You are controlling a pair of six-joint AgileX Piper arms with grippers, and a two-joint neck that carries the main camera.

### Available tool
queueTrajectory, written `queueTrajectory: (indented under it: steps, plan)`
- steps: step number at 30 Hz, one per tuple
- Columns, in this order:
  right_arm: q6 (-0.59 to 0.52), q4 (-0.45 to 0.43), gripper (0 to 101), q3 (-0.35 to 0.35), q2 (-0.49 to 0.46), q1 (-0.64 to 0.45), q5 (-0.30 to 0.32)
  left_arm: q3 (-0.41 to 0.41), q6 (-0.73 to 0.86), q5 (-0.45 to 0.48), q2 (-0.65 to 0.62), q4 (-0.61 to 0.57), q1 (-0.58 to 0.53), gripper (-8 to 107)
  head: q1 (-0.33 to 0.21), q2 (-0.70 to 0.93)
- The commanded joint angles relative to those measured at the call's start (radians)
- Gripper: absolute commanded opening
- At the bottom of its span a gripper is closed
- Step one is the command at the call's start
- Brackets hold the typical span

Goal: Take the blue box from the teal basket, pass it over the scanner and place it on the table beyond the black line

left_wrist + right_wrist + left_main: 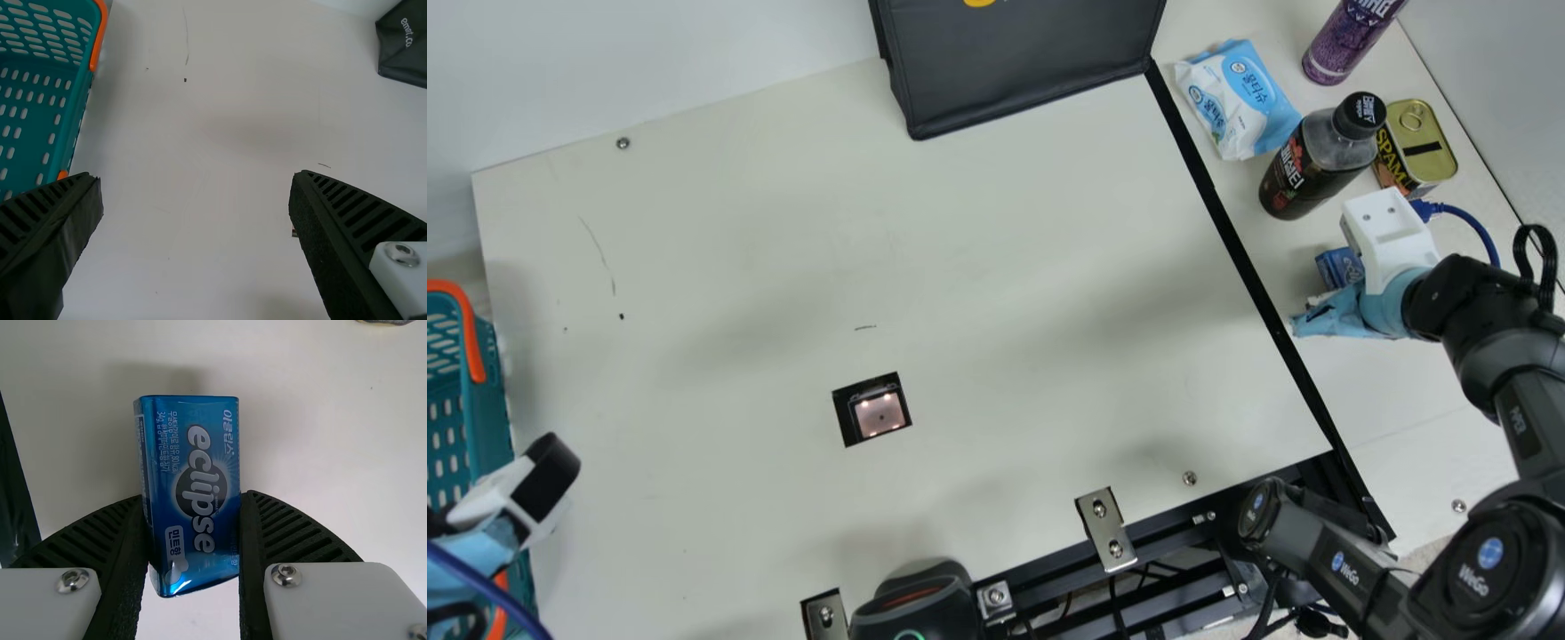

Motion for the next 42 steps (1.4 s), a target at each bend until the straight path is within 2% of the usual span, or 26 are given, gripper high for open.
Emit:
queueTrajectory:
  steps: [1,18,22,24,31,35,42]
  plan:
    - [-0.011,-0.001,37,0.0,0.007,-0.006,-0.001,0.0,0.0,0.0,0.0,0.0,0.0,90,-0.029,-0.002]
    - [-0.061,0.054,94,-0.014,0.015,-0.042,0.032,0.0,0.0,0.0,0.0,0.0,0.0,90,-0.029,-0.002]
    - [-0.068,0.078,95,-0.022,-0.017,-0.035,0.07,0.0,0.0,0.0,0.0,0.0,0.0,90,-0.029,-0.002]
    - [-0.075,0.096,95,-0.033,-0.048,-0.033,0.108,0.0,0.0,0.0,0.0,0.0,0.0,90,-0.029,-0.002]
    - [-0.078,0.154,95,-0.121,-0.197,-0.028,0.306,0.0,0.0,0.0,0.0,0.0,0.0,90,-0.029,-0.002]
    - [-0.044,0.166,95,-0.198,-0.288,-0.008,0.423,0.0,0.0,0.0,0.0,0.0,0.0,90,-0.029,-0.002]
    - [0.049,0.194,95,-0.345,-0.398,0.056,0.581,0.0,0.0,0.0,0.0,0.0,0.0,90,-0.029,-0.002]
